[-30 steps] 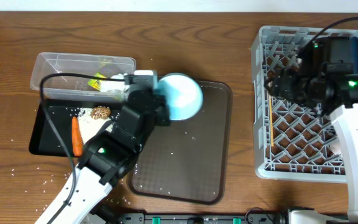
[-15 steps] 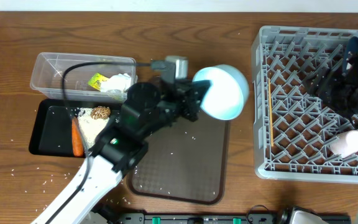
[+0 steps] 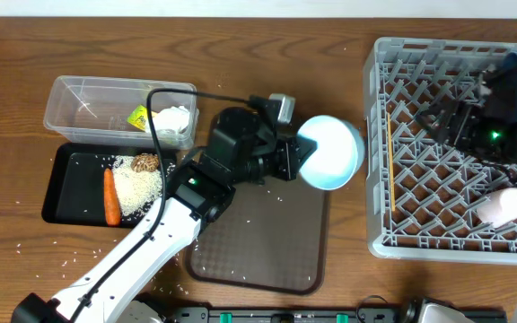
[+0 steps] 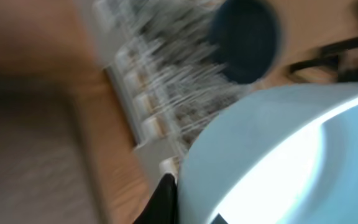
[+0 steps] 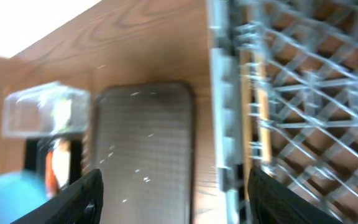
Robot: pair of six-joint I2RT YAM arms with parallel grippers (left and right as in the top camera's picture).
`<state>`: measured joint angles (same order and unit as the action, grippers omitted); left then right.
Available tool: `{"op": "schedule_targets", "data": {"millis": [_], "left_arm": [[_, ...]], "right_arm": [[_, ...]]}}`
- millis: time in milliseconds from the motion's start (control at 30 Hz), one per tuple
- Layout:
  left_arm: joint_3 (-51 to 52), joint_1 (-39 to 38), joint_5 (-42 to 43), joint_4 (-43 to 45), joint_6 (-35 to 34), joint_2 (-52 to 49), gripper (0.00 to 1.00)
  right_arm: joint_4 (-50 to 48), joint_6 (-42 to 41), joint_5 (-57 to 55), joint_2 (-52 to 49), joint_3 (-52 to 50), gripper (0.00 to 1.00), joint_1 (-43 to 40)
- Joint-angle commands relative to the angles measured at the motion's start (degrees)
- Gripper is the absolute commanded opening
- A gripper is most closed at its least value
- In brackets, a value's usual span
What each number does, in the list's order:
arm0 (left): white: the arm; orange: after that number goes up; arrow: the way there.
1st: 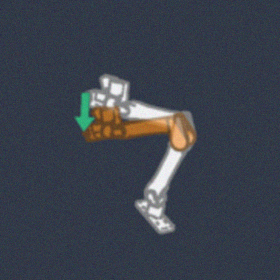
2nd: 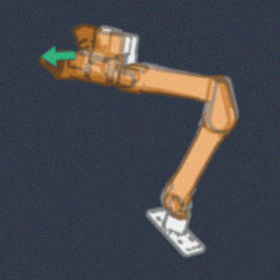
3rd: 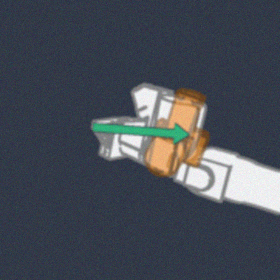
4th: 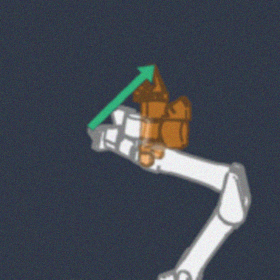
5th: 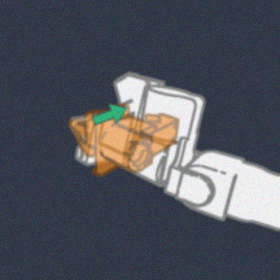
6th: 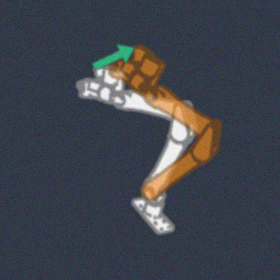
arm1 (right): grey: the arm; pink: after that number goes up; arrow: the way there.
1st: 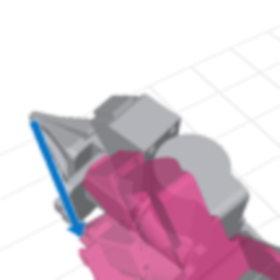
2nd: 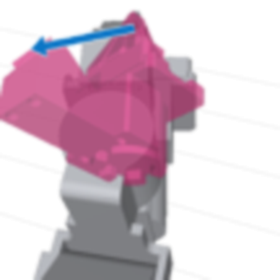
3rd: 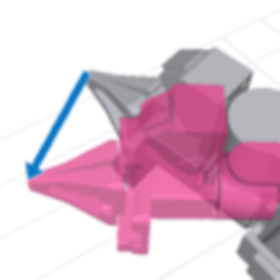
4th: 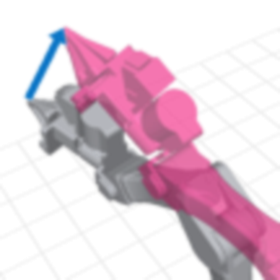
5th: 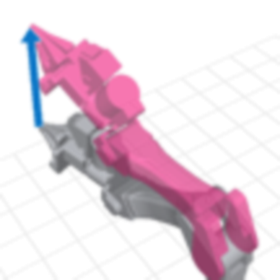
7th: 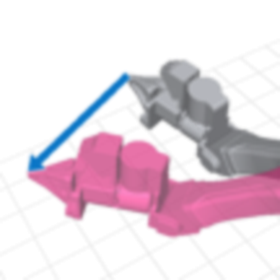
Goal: Sort waste into correct bins and load items into the dishwasher rack
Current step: 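Swing the emptied bowl right over the brown tray with the left gripper, then reach the right gripper to the bowl rim and take it from the left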
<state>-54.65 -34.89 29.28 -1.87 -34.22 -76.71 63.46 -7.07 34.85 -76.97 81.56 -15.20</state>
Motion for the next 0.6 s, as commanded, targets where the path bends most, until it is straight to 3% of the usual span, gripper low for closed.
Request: {"op": "schedule_targets", "data": {"millis": [0, 233, 433, 567], "left_arm": [[-0.2, 0.1, -10.8, -4.6, 5.0, 0.7, 0.06], [-0.2, 0.1, -24.6, -13.7, 6.8, 0.7, 0.06], [-0.5, 0.1, -26.7, -15.7, 7.6, 0.9, 0.06], [-1.3, 0.1, -28.0, -15.9, 7.6, 1.6, 0.06]], "right_arm": [[0.4, 5.5, 8.3, 0.7, 0.6, 0.67, 4.3], [-0.1, 4.7, 1.3, 0.7, 0.5, 0.68, 19.8], [-0.9, -5.5, -19.9, -1.1, 0.1, 0.68, 32.7], [-1.6, -10.6, -26.2, -5.1, -0.1, 0.60, 39.3]]}}
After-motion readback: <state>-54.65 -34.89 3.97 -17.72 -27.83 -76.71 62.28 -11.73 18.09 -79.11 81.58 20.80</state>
